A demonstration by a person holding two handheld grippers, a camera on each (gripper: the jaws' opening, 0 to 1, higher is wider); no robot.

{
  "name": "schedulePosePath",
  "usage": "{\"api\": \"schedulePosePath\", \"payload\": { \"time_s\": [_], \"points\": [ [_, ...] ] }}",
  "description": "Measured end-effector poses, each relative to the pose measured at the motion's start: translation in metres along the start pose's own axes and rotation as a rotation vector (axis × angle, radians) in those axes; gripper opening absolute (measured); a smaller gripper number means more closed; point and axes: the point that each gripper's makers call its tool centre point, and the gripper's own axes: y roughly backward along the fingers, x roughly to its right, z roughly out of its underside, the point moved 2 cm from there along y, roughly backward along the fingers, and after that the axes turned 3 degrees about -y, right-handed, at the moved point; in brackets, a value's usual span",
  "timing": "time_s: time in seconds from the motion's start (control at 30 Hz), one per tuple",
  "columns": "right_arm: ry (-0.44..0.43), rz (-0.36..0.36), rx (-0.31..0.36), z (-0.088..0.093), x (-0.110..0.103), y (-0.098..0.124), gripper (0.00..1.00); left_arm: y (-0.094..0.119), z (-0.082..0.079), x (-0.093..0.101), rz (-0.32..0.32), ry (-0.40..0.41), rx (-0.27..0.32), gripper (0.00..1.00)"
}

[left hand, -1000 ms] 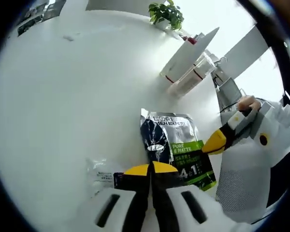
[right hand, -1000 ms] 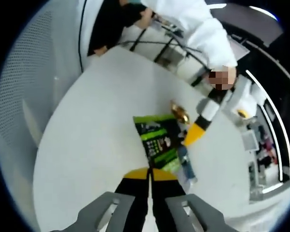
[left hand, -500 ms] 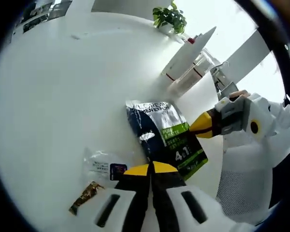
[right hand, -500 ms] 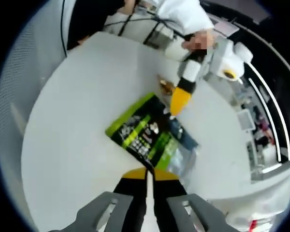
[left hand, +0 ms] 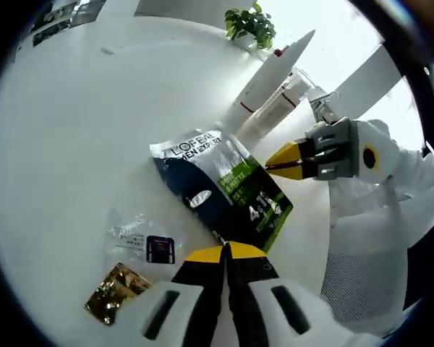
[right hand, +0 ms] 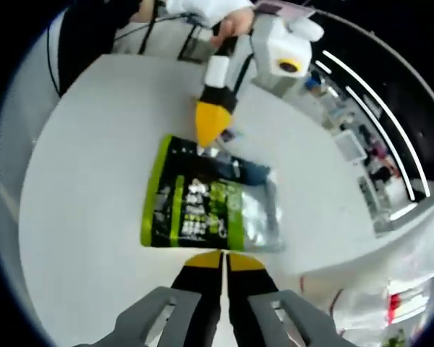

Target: Arrange the skincare products in the storage area until every visible bottle or jar stands upright without overlapping.

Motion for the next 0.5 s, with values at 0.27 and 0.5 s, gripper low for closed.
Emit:
{"api": "schedulePosePath", "payload": {
  "time_s": [0.27,0.5],
  "points": [
    [-0.053,0.016,0.015,0.002,-0.003,0.01,0.0,-0.003,-0.001,0.0,0.009,0.004,0.009,0.04],
    [-0.197,0.01,0.054,0.001,-0.007,0.018,0.0,-0.008,-0.004,-0.001,0.017,0.007,0.025,0.04]
  ]
}}
